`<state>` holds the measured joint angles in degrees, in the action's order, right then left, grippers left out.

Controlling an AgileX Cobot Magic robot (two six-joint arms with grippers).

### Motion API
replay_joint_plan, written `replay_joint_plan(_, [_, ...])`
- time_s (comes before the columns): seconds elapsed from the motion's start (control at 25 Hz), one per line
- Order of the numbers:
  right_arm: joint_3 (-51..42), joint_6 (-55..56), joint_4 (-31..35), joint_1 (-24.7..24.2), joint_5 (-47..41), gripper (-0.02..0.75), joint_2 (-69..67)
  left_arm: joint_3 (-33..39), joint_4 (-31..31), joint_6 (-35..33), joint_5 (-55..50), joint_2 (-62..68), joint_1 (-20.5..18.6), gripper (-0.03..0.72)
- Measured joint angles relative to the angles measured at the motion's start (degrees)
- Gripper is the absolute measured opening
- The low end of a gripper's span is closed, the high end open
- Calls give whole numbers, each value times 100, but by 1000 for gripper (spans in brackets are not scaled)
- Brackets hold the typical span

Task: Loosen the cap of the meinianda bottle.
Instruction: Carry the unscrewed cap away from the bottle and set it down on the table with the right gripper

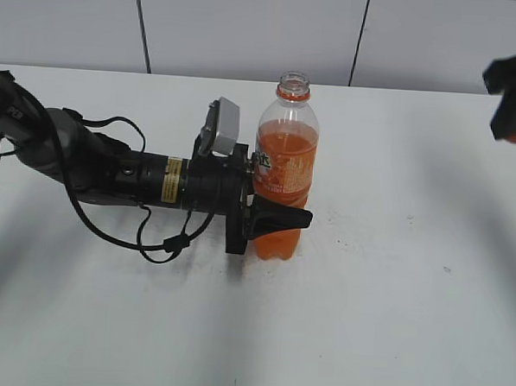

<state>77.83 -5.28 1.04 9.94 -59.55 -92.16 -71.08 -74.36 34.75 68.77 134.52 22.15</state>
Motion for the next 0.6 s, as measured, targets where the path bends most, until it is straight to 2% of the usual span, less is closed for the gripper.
replay_joint_plan(0.16, [-1298, 1, 208, -584, 754, 275, 92, 0, 0, 0, 0, 0, 0, 391])
replay_joint_plan(0.36, [-2551, -19, 288, -862, 1816, 275, 92, 0, 0, 0, 5, 0, 0, 391])
replay_joint_plan(0.6, [-3029, -94, 681, -907, 2754, 275, -225, 0, 0, 0, 0, 0, 0, 391])
